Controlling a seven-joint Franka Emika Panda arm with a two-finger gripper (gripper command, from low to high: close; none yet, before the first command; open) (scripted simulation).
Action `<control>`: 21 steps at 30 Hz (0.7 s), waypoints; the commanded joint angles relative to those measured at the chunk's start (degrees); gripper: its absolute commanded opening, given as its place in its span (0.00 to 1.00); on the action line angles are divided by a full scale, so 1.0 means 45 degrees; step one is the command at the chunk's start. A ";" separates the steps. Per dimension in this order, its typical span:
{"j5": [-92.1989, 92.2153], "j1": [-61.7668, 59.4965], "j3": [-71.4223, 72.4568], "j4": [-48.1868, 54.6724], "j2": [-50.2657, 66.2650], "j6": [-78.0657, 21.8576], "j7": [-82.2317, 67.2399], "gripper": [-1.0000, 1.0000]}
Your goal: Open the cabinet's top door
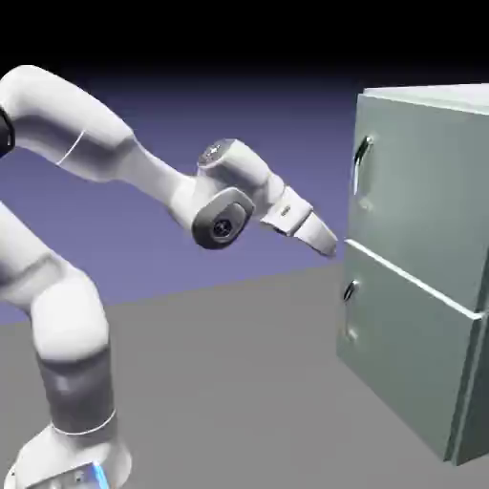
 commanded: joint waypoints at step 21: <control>1.1631 0.8217 -0.8584 0.1617 0.9627 -0.2338 0.8899 0.50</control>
